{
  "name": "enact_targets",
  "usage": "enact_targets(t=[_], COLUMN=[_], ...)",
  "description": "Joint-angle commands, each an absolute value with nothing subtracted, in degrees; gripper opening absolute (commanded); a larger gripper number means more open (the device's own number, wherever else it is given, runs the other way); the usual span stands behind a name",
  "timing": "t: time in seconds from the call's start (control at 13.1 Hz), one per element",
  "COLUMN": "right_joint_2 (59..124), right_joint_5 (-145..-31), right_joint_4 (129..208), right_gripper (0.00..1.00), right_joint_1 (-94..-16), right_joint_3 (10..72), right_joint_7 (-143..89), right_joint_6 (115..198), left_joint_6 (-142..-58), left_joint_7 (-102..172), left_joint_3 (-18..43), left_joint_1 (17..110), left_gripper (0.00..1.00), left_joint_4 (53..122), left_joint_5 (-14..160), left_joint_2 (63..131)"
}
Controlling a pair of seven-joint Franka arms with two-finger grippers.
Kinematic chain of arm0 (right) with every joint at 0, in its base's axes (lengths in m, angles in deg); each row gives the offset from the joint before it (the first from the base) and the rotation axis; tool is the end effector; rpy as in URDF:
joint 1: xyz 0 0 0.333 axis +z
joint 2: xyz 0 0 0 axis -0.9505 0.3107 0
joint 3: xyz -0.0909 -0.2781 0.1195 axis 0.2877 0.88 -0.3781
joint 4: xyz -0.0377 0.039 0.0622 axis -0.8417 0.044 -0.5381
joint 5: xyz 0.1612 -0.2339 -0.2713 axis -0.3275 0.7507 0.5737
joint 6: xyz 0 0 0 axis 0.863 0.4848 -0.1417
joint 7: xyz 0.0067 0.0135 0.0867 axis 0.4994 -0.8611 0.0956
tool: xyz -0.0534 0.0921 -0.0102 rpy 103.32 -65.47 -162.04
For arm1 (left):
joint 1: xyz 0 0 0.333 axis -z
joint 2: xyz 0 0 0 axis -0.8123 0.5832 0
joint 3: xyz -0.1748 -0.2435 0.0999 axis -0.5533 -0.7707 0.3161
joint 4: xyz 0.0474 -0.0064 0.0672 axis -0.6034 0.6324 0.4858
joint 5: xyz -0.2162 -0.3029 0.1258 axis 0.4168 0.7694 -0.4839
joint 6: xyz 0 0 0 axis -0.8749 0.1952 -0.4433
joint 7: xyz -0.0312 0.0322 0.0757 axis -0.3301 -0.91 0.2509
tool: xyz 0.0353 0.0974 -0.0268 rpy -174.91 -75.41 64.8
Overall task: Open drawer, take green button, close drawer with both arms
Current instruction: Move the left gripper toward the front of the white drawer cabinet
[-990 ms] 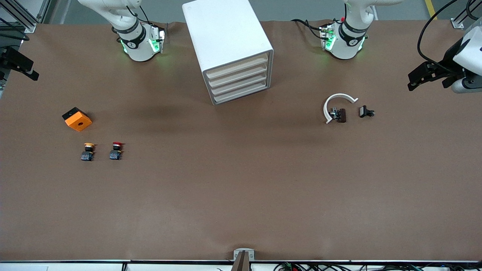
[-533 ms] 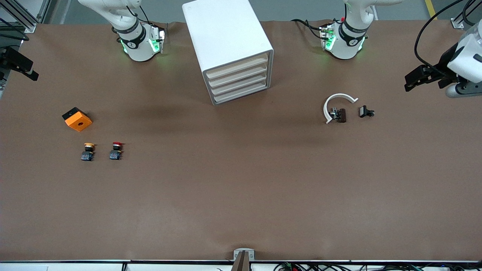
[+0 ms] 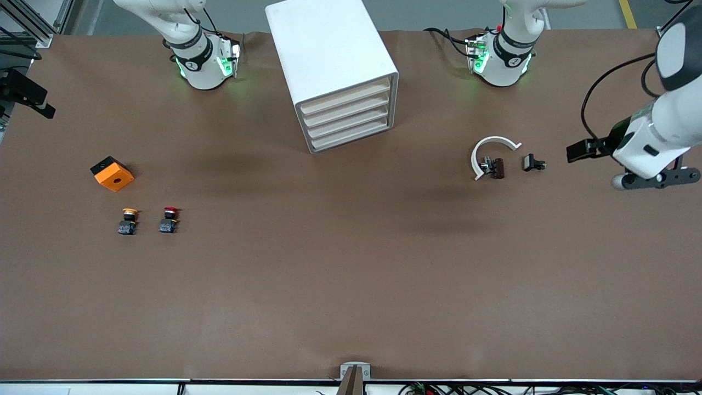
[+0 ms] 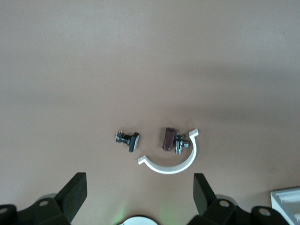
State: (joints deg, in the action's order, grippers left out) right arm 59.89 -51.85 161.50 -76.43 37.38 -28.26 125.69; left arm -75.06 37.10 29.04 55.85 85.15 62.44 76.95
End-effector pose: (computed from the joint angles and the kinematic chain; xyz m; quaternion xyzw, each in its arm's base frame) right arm 0.4980 -0.0554 0.6733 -0.9997 0.0210 -0.0066 0.0087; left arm 0.5688 -0.0289 0.5119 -0.9940 -0.0435 0.0979 0.0236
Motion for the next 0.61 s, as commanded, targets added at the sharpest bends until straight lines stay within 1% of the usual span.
enact_targets(t=[0.0,0.23,0.53], right_joint_2=[59.5,59.5,59.5], right_joint_5=[-52.5,-52.5,-52.5], right_joint_4=[161.5,161.4,161.5], right_gripper=[1.0,1.0,1.0], right_joint_1=[-77.3,-76.7,-76.9], right_joint_3=[37.1,36.9,36.9], right_joint_7=[-28.4,-28.4,-28.4], right_joint_6=[125.8,126.0,126.3], left_joint_6=[-77.9,-82.1,-89.5], left_joint_7=[37.7,40.7,50.1], left_joint_3=[29.0,29.0,28.9], left_joint_1=[54.7,54.1,54.9], left_gripper=[1.0,1.0,1.0], left_joint_4=[84.2,84.3,84.3], left_joint_5=[64.7,64.9,64.8], left_joint_2=[80.2,84.1,91.4])
